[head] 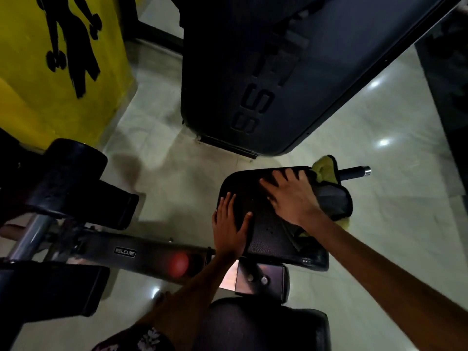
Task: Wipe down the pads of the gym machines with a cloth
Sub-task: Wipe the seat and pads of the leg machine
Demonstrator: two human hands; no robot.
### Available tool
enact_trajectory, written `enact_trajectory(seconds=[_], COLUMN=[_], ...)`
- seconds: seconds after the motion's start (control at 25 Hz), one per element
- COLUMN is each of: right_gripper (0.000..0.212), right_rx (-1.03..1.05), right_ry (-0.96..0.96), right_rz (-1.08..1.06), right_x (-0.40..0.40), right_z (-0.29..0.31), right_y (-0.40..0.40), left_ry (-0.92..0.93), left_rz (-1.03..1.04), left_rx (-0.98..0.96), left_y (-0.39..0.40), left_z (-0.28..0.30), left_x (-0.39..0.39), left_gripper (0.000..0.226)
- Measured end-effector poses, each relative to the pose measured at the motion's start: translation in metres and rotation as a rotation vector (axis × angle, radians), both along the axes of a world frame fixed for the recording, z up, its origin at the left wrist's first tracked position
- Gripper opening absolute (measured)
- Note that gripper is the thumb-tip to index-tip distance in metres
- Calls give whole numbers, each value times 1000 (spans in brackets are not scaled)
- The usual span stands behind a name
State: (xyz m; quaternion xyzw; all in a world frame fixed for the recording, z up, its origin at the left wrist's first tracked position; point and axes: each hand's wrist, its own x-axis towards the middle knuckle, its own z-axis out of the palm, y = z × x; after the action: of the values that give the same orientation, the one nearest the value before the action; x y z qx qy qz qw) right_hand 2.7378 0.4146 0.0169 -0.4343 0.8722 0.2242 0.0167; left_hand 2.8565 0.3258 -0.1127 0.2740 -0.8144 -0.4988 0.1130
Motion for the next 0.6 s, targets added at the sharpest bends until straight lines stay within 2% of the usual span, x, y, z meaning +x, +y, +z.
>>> enact_trajectory(seconds=[0.08, 0.2, 0.36, 0.4, 0.52, 0.6], right_gripper=[52, 50, 55, 53, 48, 50], right_rx=[63, 60, 162, 177, 113, 130], right_ry=[-25, 97, -58, -74, 36, 48], right_rz=[0, -247, 101, 104, -164, -125], right_x=[-18, -28, -4, -12, -29, -16], right_z=[5, 5, -9, -7, -7, -18], right_y=[-5, -23, -31, -33, -51, -60], left_ry=[9, -1, -34, -35, -26, -15], left_rz=[9, 18, 19, 21, -33, -90], left_rx=[11, 9, 29, 30, 47, 15], left_y=[1, 0, 0, 0, -5, -15], left_z=[0, 3, 6, 6, 8, 0], left_x=[2, 0, 1, 0, 2, 17], left_gripper=[75, 75, 77, 76, 77, 74])
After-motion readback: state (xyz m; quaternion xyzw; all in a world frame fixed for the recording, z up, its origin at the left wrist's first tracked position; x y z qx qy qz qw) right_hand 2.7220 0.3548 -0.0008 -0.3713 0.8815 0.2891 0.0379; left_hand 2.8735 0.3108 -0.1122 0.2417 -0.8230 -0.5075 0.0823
